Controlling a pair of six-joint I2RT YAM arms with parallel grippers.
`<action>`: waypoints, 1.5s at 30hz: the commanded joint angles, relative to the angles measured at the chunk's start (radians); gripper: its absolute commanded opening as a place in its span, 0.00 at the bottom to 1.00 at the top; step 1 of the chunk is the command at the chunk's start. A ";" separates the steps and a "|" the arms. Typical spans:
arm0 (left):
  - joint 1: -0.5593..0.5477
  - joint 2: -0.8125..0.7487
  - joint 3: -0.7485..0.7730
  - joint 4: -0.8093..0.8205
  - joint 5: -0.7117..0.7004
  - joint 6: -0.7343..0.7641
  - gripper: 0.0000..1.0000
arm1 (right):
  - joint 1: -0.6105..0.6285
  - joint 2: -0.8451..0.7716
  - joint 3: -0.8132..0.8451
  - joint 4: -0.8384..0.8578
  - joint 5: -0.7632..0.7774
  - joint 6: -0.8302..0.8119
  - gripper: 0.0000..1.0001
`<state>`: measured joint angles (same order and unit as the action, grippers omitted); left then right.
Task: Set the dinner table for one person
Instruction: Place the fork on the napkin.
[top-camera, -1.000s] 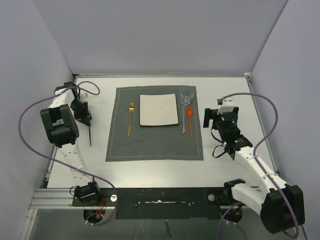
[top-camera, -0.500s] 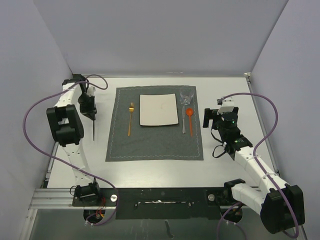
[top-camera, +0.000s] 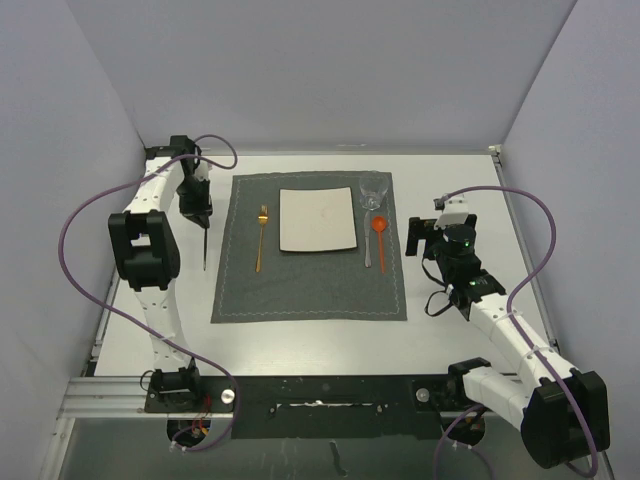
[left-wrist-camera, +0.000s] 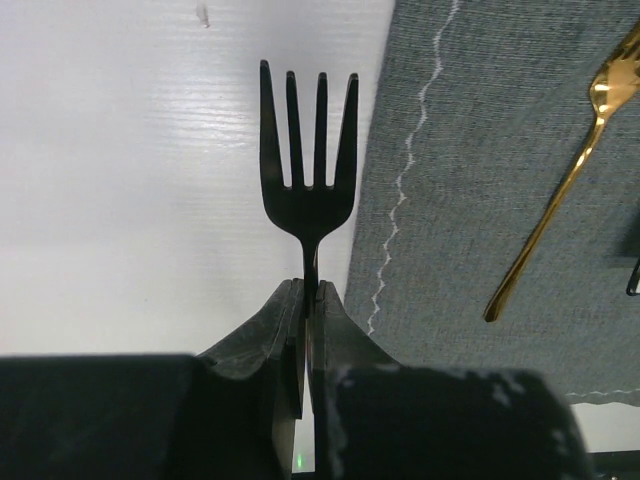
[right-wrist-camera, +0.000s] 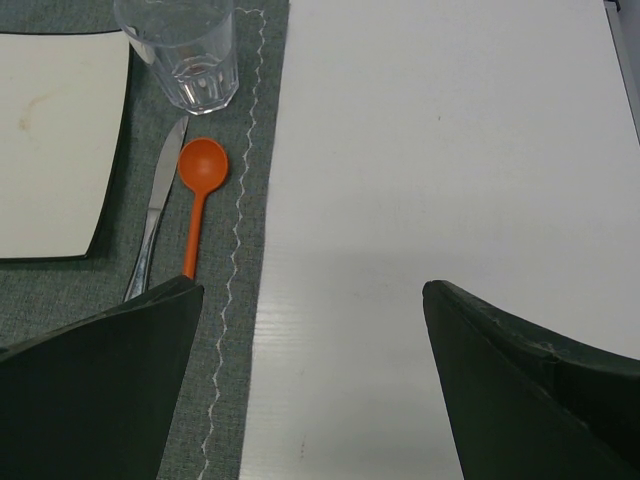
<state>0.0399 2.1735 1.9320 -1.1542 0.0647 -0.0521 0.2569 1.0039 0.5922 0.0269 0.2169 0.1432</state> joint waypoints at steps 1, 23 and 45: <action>-0.040 0.000 0.060 -0.014 0.001 -0.030 0.00 | 0.004 -0.027 0.029 0.026 0.001 0.004 0.98; -0.151 0.119 0.101 0.005 0.012 -0.071 0.00 | 0.004 -0.030 0.022 0.021 0.006 0.000 0.98; -0.196 0.219 0.217 -0.028 0.001 -0.089 0.00 | 0.004 -0.030 0.017 0.024 0.005 -0.004 0.98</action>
<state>-0.1493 2.3684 2.0975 -1.1702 0.0643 -0.1280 0.2569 0.9913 0.5922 0.0055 0.2173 0.1421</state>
